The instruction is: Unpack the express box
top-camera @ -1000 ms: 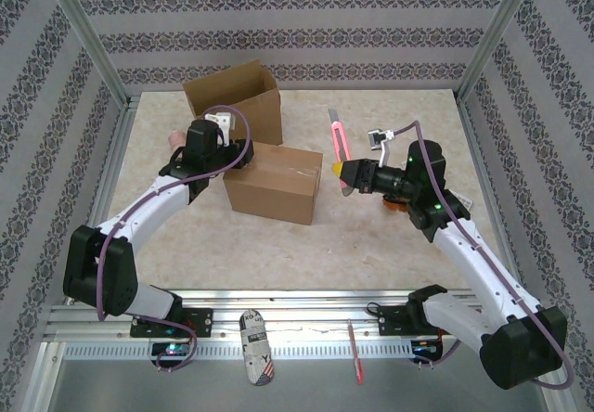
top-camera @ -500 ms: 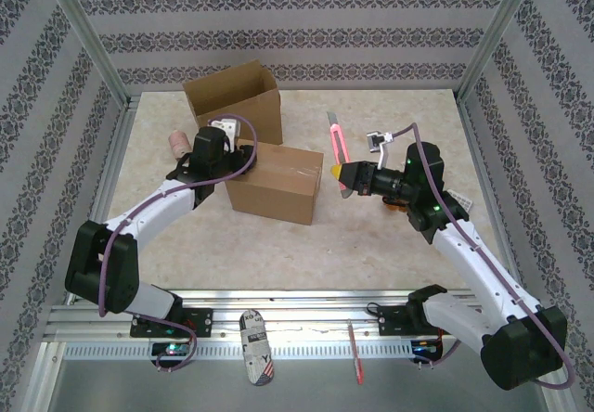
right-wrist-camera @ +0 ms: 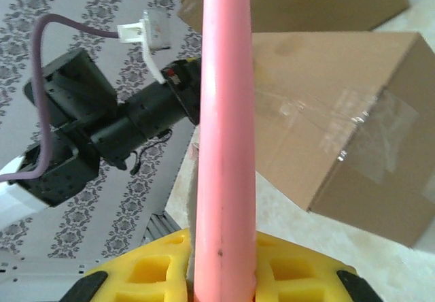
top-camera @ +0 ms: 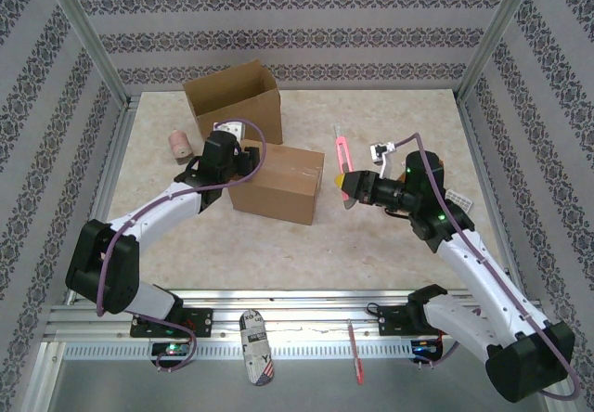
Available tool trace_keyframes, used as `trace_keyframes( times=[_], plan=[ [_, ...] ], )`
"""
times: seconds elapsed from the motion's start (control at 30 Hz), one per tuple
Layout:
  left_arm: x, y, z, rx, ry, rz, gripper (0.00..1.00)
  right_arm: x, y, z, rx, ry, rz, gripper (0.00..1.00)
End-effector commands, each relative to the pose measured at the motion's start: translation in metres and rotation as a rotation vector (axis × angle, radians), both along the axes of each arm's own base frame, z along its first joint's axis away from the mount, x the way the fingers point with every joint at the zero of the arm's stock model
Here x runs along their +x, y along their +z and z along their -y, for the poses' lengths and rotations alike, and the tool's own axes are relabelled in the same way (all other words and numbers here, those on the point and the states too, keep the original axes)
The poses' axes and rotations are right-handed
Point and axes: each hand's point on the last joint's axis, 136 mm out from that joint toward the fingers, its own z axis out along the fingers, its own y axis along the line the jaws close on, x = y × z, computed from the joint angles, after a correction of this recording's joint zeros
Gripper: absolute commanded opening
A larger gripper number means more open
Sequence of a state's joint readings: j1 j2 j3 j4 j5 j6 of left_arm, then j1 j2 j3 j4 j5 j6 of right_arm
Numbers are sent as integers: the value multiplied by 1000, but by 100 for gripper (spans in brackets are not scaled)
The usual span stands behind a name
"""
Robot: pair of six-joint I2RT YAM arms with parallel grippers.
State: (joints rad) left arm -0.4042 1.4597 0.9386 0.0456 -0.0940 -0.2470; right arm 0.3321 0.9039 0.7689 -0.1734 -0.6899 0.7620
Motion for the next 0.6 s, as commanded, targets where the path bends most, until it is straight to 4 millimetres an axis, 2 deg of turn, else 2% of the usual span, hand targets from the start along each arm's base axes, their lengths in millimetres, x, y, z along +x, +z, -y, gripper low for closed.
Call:
trace_keyframes(
  times=[0.0,0.23,0.57],
  plan=[
    [-41,-84,-18,134,22,-272,58,-12,-22,8,-35,-49,-100,0],
    [-55,-109,-19,133,25,-368,58,-23,-40,9,-41,-37,-185,0],
    [-64,-117,-24,150,28,-396,58,-21,-57,-6,-24,45,-281,0]
  ],
)
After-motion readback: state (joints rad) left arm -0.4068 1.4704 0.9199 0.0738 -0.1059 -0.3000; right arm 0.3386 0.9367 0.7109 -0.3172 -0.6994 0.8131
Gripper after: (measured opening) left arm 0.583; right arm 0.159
